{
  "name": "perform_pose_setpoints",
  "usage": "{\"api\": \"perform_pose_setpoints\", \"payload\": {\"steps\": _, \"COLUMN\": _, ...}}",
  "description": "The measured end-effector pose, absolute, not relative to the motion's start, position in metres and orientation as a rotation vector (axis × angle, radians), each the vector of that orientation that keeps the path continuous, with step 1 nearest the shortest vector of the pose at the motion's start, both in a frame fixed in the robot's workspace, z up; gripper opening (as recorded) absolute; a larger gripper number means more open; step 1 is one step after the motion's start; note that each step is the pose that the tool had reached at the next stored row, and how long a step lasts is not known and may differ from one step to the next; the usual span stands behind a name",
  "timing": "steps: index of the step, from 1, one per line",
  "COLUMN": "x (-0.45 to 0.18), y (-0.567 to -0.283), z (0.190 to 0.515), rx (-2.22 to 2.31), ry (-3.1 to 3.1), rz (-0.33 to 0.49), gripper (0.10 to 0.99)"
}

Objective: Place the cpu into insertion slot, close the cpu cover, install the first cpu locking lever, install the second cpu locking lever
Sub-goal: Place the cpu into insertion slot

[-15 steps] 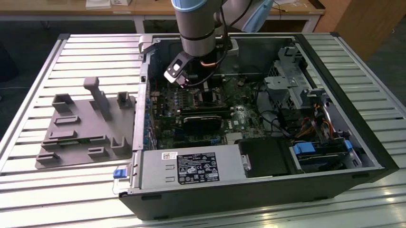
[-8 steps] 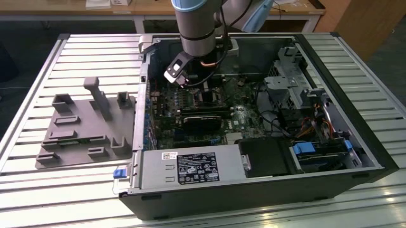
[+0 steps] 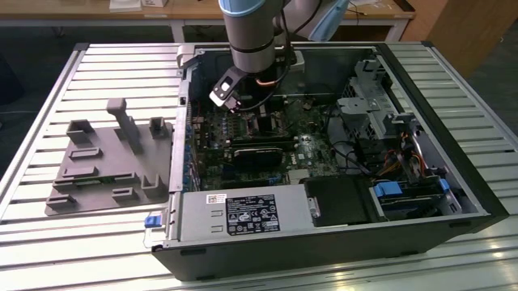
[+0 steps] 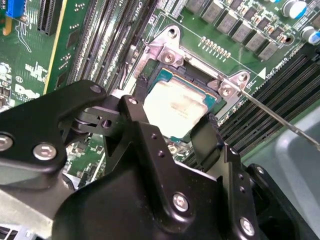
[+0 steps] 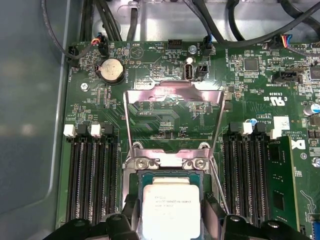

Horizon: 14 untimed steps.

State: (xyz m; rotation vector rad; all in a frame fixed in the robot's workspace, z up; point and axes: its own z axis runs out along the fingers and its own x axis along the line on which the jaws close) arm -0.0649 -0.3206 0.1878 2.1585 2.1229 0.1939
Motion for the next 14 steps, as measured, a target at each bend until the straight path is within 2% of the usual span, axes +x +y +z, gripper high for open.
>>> {"api": "perform_pose_setpoints", "payload": {"steps": 14, "x": -0.065, "y": -0.321, "z": 0.203, "rx": 2.158, "ry": 2.123, "rz": 0.194, "gripper": 0.612}}
